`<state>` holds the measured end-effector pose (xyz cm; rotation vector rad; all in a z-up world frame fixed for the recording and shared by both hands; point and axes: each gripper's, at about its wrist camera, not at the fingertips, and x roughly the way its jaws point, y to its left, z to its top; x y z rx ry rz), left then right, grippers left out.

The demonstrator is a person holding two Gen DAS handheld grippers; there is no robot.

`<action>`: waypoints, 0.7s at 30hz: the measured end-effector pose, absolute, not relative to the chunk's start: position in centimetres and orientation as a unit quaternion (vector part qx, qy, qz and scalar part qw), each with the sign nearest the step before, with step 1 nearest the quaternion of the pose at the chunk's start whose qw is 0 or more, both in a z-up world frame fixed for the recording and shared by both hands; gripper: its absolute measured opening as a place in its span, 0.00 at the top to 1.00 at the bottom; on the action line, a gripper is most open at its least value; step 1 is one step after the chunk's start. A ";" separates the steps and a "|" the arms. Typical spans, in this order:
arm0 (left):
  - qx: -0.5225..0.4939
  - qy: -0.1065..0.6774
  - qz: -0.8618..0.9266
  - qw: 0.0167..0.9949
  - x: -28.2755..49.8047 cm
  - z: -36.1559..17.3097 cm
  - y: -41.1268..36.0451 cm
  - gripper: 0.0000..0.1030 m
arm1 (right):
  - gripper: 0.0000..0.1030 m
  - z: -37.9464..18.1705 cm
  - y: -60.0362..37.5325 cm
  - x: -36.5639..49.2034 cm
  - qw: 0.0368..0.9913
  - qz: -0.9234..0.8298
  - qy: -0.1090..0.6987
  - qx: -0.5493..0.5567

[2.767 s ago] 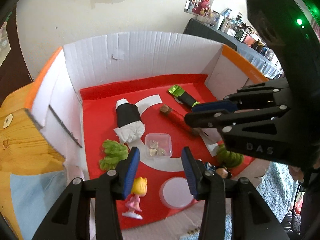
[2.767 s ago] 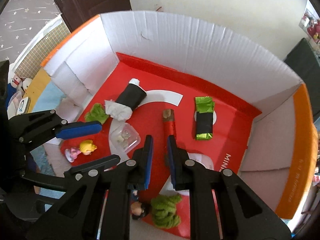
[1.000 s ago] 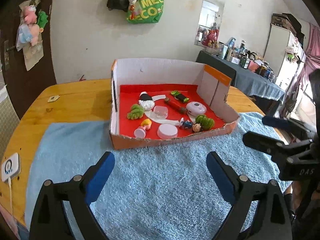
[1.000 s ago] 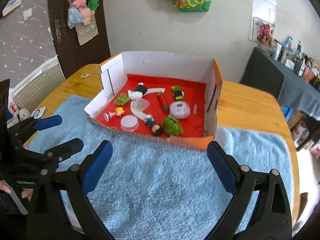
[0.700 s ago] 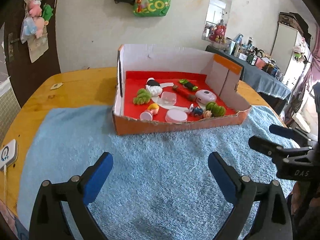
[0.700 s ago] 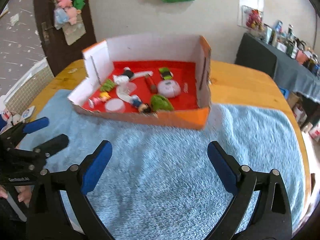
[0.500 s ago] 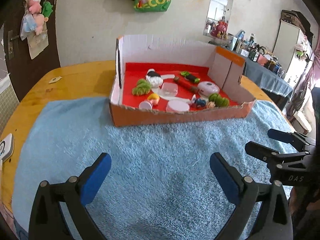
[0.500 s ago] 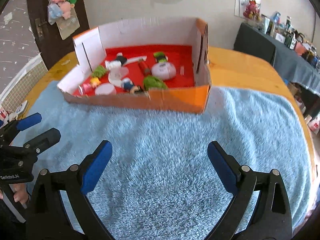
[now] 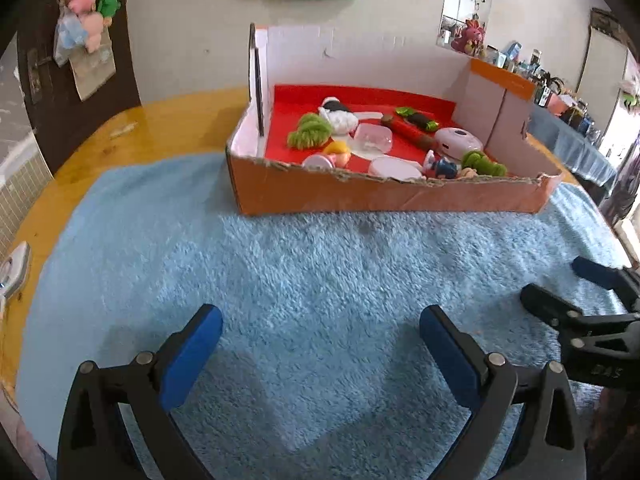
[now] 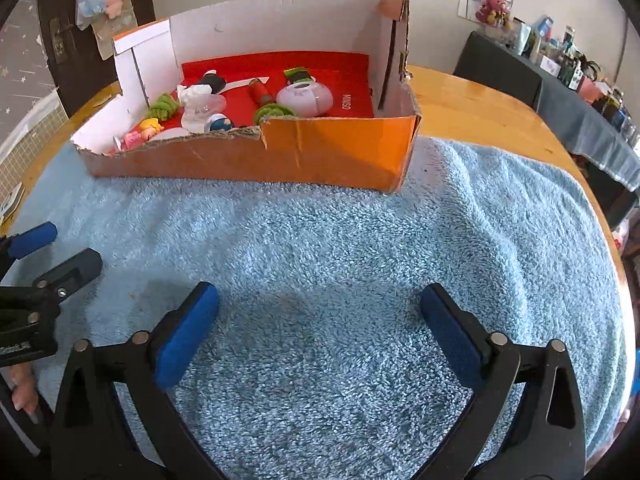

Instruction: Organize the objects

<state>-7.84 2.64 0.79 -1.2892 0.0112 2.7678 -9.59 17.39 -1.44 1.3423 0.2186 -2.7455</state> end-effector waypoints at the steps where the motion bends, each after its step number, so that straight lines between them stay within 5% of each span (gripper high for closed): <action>1: -0.423 0.009 0.905 0.043 -7.9 0.7 2.8 0.00 | 0.00 -1.4 17.4 -9.6 0.038 -0.895 0.071 0.439; 21: -0.421 0.001 0.907 0.019 -8.3 0.4 2.8 0.00 | 0.00 -1.3 17.7 -9.7 0.018 -0.900 0.063 0.431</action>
